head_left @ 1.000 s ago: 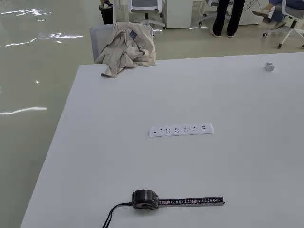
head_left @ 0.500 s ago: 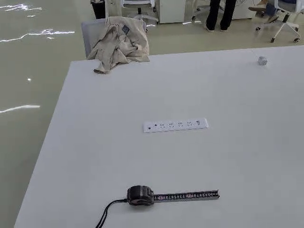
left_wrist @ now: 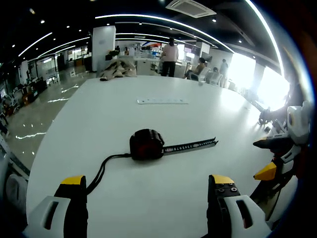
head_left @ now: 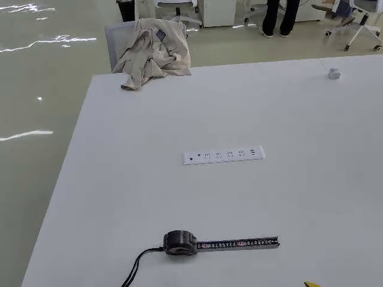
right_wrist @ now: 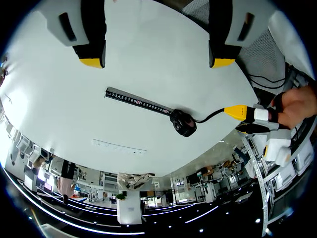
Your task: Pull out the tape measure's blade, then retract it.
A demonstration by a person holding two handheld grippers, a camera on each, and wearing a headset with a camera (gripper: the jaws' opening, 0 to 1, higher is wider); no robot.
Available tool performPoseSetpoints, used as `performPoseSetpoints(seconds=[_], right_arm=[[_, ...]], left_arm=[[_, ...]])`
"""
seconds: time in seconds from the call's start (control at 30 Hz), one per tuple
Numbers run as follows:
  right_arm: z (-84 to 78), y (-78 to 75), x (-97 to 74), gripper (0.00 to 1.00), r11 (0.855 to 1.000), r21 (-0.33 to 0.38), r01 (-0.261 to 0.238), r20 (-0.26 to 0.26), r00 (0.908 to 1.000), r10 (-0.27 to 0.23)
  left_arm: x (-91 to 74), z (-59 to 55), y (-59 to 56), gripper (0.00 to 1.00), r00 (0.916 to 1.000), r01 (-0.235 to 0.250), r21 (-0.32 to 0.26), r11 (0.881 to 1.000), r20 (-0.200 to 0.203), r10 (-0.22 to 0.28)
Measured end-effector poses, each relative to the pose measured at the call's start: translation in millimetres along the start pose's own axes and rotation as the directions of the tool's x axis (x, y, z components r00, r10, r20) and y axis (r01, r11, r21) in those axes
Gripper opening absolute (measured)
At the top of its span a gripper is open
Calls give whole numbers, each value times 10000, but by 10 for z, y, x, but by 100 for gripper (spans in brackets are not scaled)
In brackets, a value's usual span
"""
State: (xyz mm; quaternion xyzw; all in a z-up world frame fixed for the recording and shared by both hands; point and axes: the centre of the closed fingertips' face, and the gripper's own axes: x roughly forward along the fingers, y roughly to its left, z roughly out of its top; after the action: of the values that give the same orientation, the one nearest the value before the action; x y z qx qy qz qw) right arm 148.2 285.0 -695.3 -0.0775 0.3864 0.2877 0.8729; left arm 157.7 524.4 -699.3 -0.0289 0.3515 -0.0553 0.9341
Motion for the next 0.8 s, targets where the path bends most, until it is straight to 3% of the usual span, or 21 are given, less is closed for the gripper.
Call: performPoseSetpoints(seconds=[0.43,0.8], right_arm=[[-55,-92,87,88,9998,-198,-75,-229,9997,71],[-64,-159,180,87,9990,-423,-121,-352,9993,106]], left_arm=[[79,-54,5,99,9999,-95,-172,9998,-107,93],[146,-24,-13,99,9999,-91,-364,9993,-52,89]])
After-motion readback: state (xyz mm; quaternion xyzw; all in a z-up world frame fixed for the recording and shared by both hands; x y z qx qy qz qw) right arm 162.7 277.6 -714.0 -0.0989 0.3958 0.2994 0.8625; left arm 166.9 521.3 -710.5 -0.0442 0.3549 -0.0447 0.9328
